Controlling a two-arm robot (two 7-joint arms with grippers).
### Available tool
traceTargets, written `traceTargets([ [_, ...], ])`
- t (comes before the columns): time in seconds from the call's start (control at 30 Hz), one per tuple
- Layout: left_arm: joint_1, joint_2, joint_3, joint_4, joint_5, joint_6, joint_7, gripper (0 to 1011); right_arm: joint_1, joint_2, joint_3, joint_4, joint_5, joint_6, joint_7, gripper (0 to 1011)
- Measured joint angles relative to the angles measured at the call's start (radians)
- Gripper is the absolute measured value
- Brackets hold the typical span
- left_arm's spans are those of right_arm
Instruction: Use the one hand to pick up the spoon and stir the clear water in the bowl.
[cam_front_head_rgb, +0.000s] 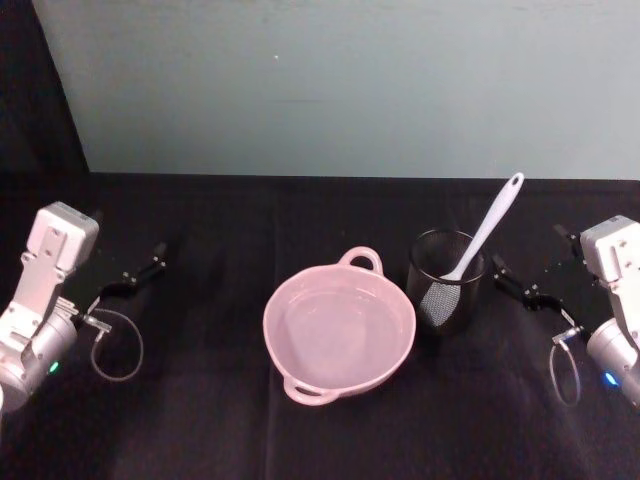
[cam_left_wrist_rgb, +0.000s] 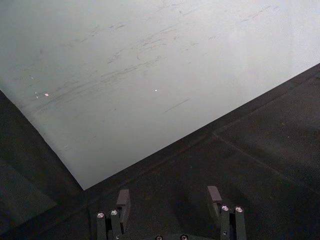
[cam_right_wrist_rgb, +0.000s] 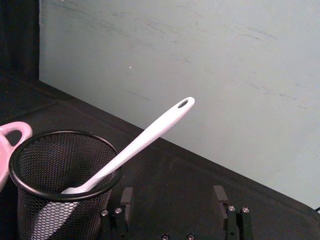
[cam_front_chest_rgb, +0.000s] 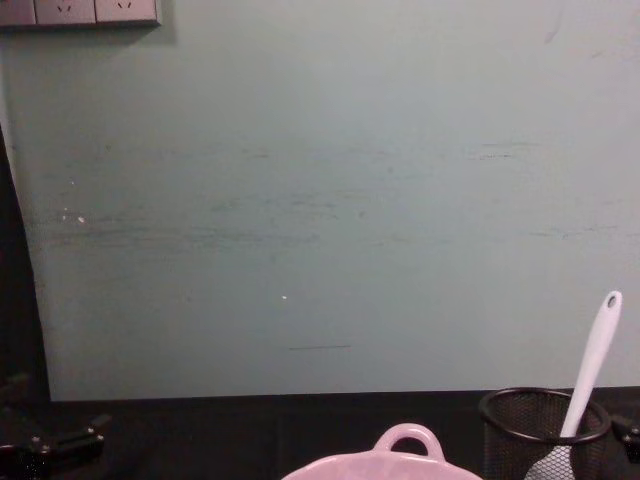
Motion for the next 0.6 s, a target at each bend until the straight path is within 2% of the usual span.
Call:
traceTargets([
  [0.27,0.000,0.000,0.000,0.000,0.000,0.000,0.000,1005,0.000,0.000,0.000,0.000,0.000,0.000,0.000,1002],
  [0.37,0.000,0.000,0.000,0.000,0.000,0.000,0.000,1005,-0.016,0.000,0.011,-0.012,0.000,-0.001,-0.002,1003],
  [0.43,0.000,0.000,0.000,0.000,0.000,0.000,0.000,1005,-0.031,0.000,0.021,-0.024,0.003,-0.002,-0.007,1002],
  [0.5,0.000,0.000,0.000,0.000,0.000,0.000,0.000,1005,-0.068,0.005,0.053,-0.057,0.036,-0.005,-0.006,1002],
  [0.53,0.000,0.000,0.000,0.000,0.000,0.000,0.000,1005,-0.068,0.005,0.053,-0.057,0.036,-0.005,-0.006,1002],
  [0.6,0.000,0.000,0.000,0.000,0.000,0.000,0.000,1005,-0.100,0.010,0.081,-0.087,0.070,-0.009,-0.001,1002],
])
